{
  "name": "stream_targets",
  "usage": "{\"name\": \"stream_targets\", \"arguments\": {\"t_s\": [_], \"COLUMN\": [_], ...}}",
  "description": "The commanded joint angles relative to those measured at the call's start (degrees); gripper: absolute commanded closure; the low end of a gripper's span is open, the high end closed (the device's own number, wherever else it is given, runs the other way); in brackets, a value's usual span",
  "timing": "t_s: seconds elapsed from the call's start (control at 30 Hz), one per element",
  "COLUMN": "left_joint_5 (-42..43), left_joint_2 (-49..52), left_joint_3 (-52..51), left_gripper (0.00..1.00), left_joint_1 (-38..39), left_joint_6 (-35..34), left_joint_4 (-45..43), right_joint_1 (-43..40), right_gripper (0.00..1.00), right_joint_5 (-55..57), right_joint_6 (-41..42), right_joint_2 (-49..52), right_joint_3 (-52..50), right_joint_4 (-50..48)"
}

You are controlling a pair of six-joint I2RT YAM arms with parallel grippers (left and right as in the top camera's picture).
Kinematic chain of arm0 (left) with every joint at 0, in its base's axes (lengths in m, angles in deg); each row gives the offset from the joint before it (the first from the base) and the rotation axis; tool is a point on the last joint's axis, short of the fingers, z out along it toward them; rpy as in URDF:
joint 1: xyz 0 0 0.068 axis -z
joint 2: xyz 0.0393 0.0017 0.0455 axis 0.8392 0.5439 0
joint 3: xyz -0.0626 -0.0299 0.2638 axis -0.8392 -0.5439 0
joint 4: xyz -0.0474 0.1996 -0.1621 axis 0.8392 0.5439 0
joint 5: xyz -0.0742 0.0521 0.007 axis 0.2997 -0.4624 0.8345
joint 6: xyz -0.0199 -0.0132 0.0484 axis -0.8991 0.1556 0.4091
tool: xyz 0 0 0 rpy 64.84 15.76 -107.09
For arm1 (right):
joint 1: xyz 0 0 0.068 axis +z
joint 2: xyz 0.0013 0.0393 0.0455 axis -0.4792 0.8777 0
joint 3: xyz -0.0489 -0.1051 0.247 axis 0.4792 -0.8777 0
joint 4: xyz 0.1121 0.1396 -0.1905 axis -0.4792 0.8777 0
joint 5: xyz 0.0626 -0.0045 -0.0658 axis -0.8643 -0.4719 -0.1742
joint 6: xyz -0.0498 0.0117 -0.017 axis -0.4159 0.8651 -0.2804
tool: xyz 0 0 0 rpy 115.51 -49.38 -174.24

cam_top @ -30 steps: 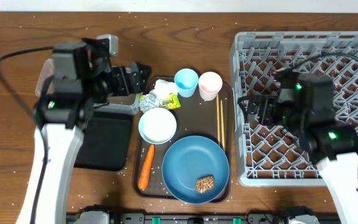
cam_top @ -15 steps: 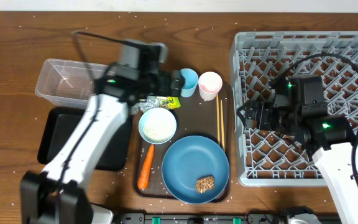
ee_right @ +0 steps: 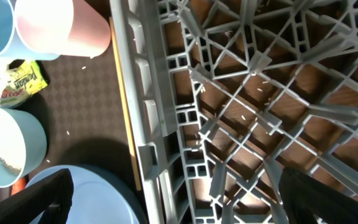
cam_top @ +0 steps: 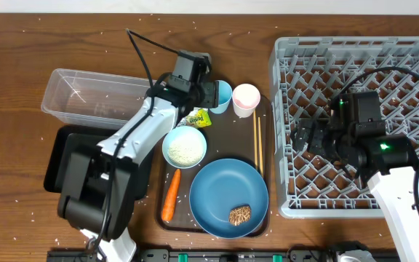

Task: Sort waste into correct bins and load items into the dishwasher rack
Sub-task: 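Reach the left gripper to the light blue cup and grasp it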

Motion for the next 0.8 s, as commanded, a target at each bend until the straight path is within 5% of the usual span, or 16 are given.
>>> {"name": "stream_targets", "arguments": {"t_s": [0.0,0.37,0.43,0.77], "left_joint_5": [-0.90,-0.92,-0.79,3.41], "left_joint_2": [2.01,4.74,4.63,-8.72], "left_joint_3": [0.87,0.87,0.90,0.90], "left_gripper": [0.45,0.81,0.94,0.94], "left_joint_1": [0.22,0.22,0.22,0.15], "left_joint_6": [-1.14,-1.11,-1.14,-1.11], "left_joint_4": [0.07,1.05,1.44,7.28], "right_joint_1": [-0.68,-0.68,-0.68,-0.92], "right_gripper": [0.01,0.01,0.01,0.01], "right_joint_5": [1.03,1.03,1.03,2.32], "right_joint_6": [0.68,0.68,0.68,0.66], "right_joint_2": [-0.35,-0.35,-0.35,-0.37], "right_joint_3": [1.14,1.14,1.14,1.14], "right_joint_4": [0.04,0.35,0.66,-1.90]}}
